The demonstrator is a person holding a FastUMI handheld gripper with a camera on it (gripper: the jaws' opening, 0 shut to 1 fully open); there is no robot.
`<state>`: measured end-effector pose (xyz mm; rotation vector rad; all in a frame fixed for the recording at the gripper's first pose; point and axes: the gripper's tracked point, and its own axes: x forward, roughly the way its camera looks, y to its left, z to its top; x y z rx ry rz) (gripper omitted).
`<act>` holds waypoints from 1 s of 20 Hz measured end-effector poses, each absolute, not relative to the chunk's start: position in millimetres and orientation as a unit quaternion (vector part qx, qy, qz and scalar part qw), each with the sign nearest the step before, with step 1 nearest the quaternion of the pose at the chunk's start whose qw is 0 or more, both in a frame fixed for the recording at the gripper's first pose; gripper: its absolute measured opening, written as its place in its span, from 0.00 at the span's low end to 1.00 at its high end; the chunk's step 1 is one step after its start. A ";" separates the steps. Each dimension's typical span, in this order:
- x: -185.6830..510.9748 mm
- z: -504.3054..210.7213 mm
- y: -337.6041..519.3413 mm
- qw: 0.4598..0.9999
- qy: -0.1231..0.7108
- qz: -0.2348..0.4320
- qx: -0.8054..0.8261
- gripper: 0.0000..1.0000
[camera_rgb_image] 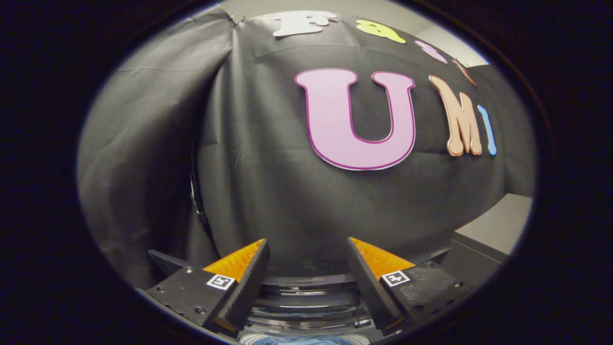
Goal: Put the clothes into the washing machine and then close the washing machine lid.
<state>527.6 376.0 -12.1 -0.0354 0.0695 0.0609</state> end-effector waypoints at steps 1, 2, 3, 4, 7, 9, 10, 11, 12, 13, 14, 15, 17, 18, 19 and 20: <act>522.1 -12.6 375.7 0.999 0.034 0.031 -0.019 0.96; 519.9 -13.8 375.8 0.999 0.036 0.032 -0.019 0.96; 517.6 -13.4 376.0 0.999 0.032 0.033 -0.019 0.96; 515.1 -11.3 375.3 0.999 0.027 0.034 -0.019 0.96; 505.0 -11.1 374.7 0.999 0.019 0.033 -0.019 0.96; 501.6 -12.2 373.9 0.999 0.024 0.032 -0.017 0.96; 500.0 -11.4 373.2 0.999 0.027 0.031 -0.018 0.96; 498.4 -11.9 372.8 0.999 0.031 0.030 -0.018 0.96; 494.6 -13.9 372.8 0.999 0.036 0.029 -0.020 0.96; 491.0 -14.4 372.7 0.999 0.037 0.029 -0.020 0.96; 488.4 -14.7 372.7 0.999 0.037 0.029 -0.020 0.96; 484.9 -14.8 372.7 0.999 0.037 0.029 -0.021 0.96; 483.6 -13.6 371.7 0.999 0.034 0.028 -0.020 0.96; 481.8 -14.6 370.8 0.999 0.034 0.028 -0.021 0.95; 481.7 -14.8 370.8 0.999 0.034 0.028 -0.021 0.95; 480.3 -16.0 371.1 0.999 0.034 0.029 -0.021 0.95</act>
